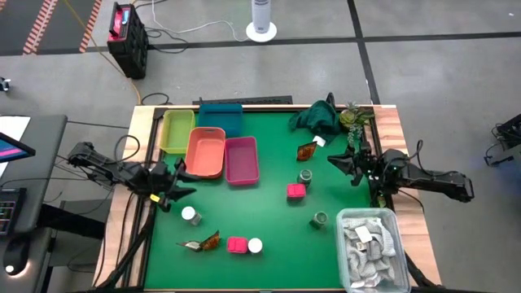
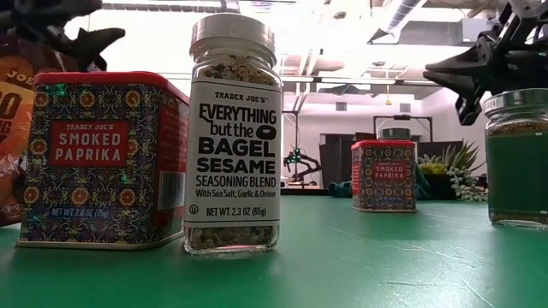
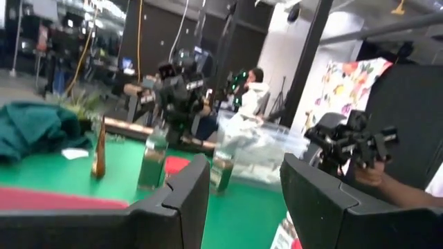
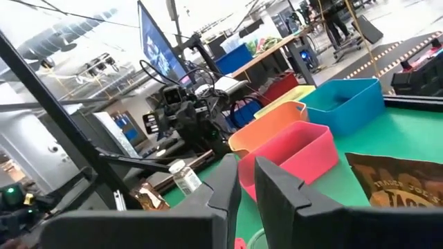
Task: Sort spices by type
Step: Put the top orange seasoning pack into the red bin
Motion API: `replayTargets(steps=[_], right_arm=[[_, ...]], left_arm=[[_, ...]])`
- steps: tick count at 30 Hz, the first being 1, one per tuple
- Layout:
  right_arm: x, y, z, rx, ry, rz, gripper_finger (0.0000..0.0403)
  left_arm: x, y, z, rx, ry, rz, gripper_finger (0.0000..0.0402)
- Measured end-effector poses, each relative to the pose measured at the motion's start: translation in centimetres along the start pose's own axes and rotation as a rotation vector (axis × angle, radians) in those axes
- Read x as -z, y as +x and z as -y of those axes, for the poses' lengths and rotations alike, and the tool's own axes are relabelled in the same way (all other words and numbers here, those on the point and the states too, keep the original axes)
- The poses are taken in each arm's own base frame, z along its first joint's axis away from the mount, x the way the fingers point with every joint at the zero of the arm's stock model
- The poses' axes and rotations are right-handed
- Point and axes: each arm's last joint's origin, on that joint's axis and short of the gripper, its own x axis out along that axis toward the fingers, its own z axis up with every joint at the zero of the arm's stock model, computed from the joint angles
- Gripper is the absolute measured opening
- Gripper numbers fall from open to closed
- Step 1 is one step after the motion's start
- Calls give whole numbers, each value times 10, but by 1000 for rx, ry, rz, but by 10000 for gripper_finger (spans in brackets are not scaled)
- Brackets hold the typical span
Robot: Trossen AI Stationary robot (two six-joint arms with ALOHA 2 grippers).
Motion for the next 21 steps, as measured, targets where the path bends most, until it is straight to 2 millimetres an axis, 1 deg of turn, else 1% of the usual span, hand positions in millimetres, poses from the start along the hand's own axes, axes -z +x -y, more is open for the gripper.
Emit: replayTargets(steps=[3, 6, 10, 13, 16, 18, 21], right_arm=[[-4, 0, -3, -4, -81, -7, 75], [-12, 2, -8, 25, -141, -48, 75], [-27, 11, -14, 129, -222, -113, 75], [-38, 26, -17, 197, -296, -189, 76], [-45, 46, -18, 250, -384, -281, 83], [-49, 59, -17, 276, -441, -338, 98], [-56, 81, -15, 319, -513, -443, 139]], left_arm=[[-2, 0, 0, -16, 20, 17, 169], [-2, 0, -3, -122, 7, 33, 169], [-3, -1, -7, -258, 35, 55, 169], [-4, -1, -11, -353, 83, 68, 169], [-7, -1, -14, -416, 114, 74, 169], [-12, -1, -14, -441, 121, 58, 169], [-22, -2, -15, -475, 118, 9, 169]])
